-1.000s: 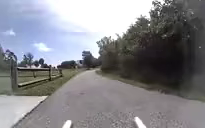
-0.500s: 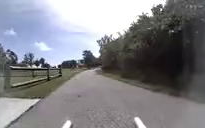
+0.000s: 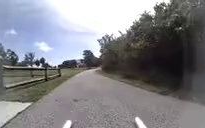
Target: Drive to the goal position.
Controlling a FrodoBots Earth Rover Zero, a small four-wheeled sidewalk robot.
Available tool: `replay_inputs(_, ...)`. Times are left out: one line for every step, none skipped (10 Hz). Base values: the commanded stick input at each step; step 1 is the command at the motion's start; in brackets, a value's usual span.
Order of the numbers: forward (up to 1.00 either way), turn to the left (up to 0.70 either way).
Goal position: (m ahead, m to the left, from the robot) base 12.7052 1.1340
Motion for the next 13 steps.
replay_inputs(0.50,0.00)
replay_inputs(0.50,0.00)
replay_inputs(0.50,0.00)
replay_inputs(0.50,0.00)
replay_inputs(0.50,0.00)
replay_inputs(0.50,0.00)
replay_inputs(0.50,0.00)
replay_inputs(0.50,0.00)
replay_inputs(0.50,0.00)
replay_inputs(0.50,0.00)
replay_inputs(0.50,0.00)
replay_inputs(0.50,0.00)
replay_inputs(0.50,0.00)
